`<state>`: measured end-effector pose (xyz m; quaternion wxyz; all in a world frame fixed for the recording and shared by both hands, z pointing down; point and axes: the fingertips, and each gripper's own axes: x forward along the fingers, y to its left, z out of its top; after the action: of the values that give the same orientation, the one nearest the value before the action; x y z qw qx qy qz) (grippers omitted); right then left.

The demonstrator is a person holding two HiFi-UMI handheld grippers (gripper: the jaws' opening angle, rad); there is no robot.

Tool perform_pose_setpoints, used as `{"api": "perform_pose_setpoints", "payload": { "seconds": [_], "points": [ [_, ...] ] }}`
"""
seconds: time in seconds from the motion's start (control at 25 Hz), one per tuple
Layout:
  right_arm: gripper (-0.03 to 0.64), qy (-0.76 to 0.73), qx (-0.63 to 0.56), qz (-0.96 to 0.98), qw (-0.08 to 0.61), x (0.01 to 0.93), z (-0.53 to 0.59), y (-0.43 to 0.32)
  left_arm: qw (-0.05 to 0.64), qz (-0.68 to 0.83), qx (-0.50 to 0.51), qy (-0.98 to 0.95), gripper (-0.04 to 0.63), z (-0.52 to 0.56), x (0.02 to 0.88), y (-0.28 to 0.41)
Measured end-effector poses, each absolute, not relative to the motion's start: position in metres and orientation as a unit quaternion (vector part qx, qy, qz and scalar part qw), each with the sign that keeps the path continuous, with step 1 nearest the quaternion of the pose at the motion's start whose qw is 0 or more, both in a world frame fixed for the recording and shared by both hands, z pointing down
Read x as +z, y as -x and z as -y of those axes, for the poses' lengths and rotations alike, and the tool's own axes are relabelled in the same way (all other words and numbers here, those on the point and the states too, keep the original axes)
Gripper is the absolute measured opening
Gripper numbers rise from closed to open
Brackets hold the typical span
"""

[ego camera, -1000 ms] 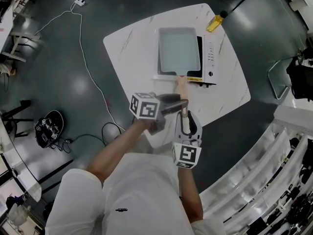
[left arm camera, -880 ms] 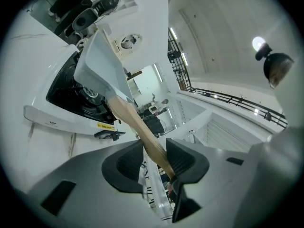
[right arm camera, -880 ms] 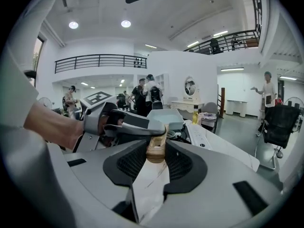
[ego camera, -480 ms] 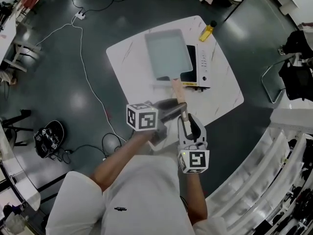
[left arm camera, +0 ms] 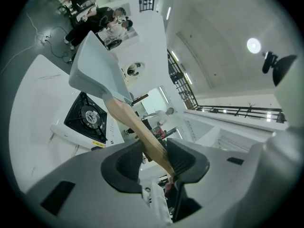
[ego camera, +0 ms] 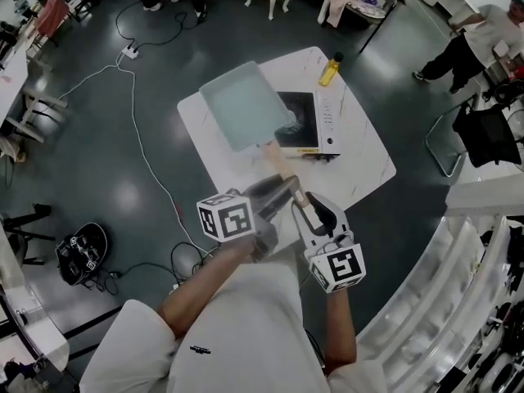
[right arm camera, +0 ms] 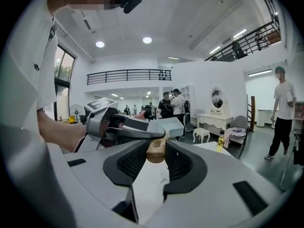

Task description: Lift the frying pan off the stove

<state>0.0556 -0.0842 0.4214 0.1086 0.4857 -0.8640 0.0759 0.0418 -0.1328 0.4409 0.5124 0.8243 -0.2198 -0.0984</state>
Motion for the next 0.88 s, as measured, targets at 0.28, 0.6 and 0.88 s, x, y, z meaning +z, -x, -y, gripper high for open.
{"api": "perform_pose_setpoints", "payload": {
  "seconds": [0.28,0.6,0.88],
  "points": [
    [0.112,-0.45,0.082,0.884,0.09,0.409,0.08,-0.041,0.499,0.26,-0.105,-0.82,0.15,0.128,0.427,-0.022],
    [0.112,-0.424,0.074,0.899,0.084,0.401,0.067,-0.017,0.48,0.289,-0.11,-0.821,0.152,0.114,0.417,0.005],
    [0.114,-0.419,0.07,0.902,0.075,0.392,0.061,-0.001,0.477,0.297,-0.119,-0.819,0.152,0.108,0.409,0.022]
  ]
}}
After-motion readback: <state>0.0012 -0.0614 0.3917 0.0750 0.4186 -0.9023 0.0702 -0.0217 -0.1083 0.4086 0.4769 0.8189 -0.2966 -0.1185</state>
